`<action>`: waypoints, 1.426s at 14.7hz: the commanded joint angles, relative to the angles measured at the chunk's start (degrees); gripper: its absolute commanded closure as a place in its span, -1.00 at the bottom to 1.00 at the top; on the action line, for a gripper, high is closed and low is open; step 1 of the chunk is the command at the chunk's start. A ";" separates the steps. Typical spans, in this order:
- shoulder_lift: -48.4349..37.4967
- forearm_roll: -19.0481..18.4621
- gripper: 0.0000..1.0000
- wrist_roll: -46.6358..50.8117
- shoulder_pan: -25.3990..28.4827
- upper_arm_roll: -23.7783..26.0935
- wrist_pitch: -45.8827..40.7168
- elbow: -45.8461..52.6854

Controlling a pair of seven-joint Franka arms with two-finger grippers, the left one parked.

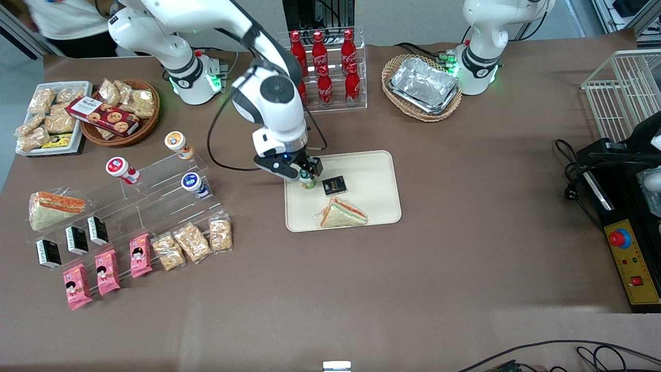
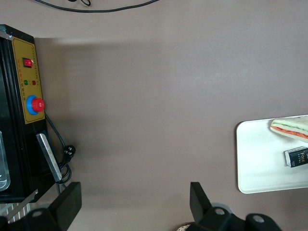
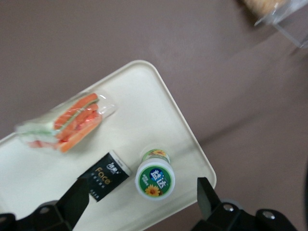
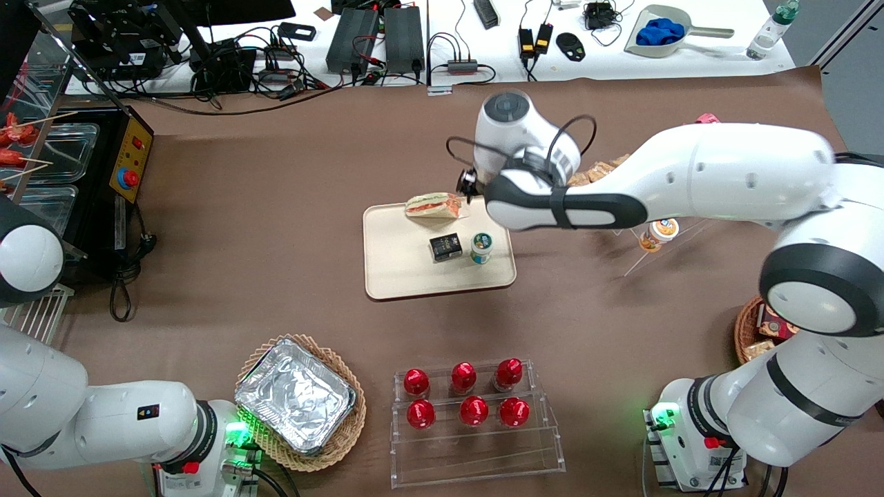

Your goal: Place green gum on tray

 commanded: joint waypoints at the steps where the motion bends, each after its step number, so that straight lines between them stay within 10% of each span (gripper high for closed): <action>1: -1.21 3.46 -1.00 -6.15 -0.99 -0.31 -13.48 11.34; 9: -4.99 6.91 -1.00 -32.23 -9.77 -0.66 -32.75 24.29; 18: -11.76 5.86 -1.00 -62.74 -29.72 -0.83 -36.28 20.17; 21: -11.93 6.47 -1.00 -76.80 -31.41 -7.57 -36.28 20.43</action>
